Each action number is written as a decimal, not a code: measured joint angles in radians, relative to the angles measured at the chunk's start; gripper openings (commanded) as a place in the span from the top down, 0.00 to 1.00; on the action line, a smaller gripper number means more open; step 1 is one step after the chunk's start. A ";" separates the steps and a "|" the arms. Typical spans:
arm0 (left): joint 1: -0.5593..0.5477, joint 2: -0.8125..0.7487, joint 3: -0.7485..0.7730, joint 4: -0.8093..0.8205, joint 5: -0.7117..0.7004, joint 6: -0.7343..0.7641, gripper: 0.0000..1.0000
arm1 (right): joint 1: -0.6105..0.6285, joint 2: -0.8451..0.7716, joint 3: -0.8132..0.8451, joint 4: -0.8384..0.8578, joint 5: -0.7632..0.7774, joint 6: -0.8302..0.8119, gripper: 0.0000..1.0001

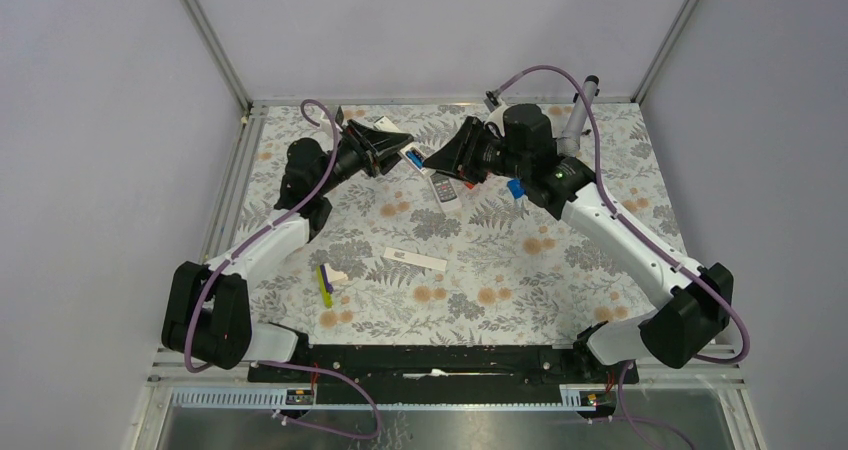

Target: Load the batteries into the remote control

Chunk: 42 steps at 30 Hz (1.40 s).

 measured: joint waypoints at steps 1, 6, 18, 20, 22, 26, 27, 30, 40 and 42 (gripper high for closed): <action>0.000 0.000 0.000 -0.004 0.000 0.007 0.96 | -0.002 0.003 0.000 -0.002 -0.004 0.003 0.68; 0.001 0.000 0.000 -0.015 -0.001 0.038 0.96 | -0.008 0.010 0.000 -0.016 -0.011 0.017 0.74; 0.010 -0.024 0.016 -0.050 0.008 0.121 0.96 | -0.020 0.011 0.000 -0.022 -0.041 0.045 0.68; 0.012 -0.036 0.017 -0.065 0.008 0.143 0.96 | -0.021 0.011 0.000 -0.024 -0.047 0.051 0.67; 0.013 -0.047 0.018 -0.081 0.009 0.174 0.96 | -0.023 0.016 0.005 -0.038 -0.057 0.056 0.63; 0.018 -0.057 0.024 -0.121 0.009 0.221 0.96 | -0.027 0.031 0.012 -0.045 -0.078 0.061 0.49; 0.019 -0.058 0.025 -0.123 0.010 0.229 0.96 | -0.029 0.030 0.005 -0.039 -0.079 0.063 0.44; 0.031 -0.063 0.025 -0.123 0.011 0.251 0.95 | -0.045 0.015 -0.045 0.015 -0.080 0.072 0.32; 0.048 -0.077 0.028 -0.122 0.047 0.336 0.87 | -0.060 -0.056 -0.190 0.324 -0.145 0.074 0.15; 0.048 -0.077 0.029 -0.120 0.066 0.352 0.85 | -0.060 -0.056 -0.194 0.385 -0.178 0.054 0.13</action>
